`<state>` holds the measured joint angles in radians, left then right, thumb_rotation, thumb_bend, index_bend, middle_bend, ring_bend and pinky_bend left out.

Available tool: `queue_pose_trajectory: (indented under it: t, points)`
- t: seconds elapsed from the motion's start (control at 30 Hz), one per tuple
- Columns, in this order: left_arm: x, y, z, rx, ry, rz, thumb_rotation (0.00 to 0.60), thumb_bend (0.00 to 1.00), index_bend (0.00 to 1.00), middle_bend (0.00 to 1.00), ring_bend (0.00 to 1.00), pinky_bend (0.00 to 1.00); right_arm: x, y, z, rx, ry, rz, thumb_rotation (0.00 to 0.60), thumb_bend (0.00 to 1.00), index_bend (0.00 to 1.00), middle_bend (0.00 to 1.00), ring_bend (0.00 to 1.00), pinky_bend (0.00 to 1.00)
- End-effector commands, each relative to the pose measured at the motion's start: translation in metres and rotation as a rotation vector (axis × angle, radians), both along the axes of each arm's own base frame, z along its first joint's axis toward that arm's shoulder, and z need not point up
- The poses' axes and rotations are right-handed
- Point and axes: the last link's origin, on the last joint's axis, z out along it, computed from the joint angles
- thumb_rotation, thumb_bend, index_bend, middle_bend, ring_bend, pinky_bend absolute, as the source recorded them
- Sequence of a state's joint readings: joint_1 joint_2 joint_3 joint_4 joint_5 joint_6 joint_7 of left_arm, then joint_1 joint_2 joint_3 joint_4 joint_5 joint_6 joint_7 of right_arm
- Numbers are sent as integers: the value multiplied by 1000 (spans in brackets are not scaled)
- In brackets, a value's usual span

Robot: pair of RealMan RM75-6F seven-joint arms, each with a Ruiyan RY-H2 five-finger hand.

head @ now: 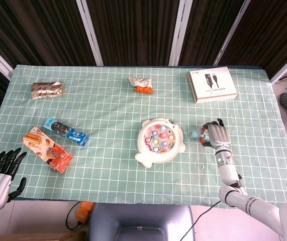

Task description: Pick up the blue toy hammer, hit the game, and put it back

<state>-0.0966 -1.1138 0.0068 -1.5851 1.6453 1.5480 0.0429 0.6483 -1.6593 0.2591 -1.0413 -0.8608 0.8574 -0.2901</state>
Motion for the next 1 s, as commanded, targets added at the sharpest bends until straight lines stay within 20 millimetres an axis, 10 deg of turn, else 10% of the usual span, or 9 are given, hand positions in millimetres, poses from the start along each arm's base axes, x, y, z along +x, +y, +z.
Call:
queue_pose_trajectory:
  t: [0.03, 0.47, 1.0]
  points:
    - [0, 0, 0, 1, -1, -1, 600, 461, 9, 0, 0, 13, -1, 0, 0, -3, 5, 0, 600, 550, 795, 496, 290, 74]
    - [0, 0, -1, 0, 1, -2, 600, 460, 8, 1, 0, 13, -2, 0, -1, -16, 7, 2, 600, 551, 859, 580, 490, 439]
    - [0, 0, 0, 1, 0, -2, 600, 460, 9, 1, 0, 13, -2, -1, -4, -8, 4, -6, 600, 562, 912, 623, 543, 549]
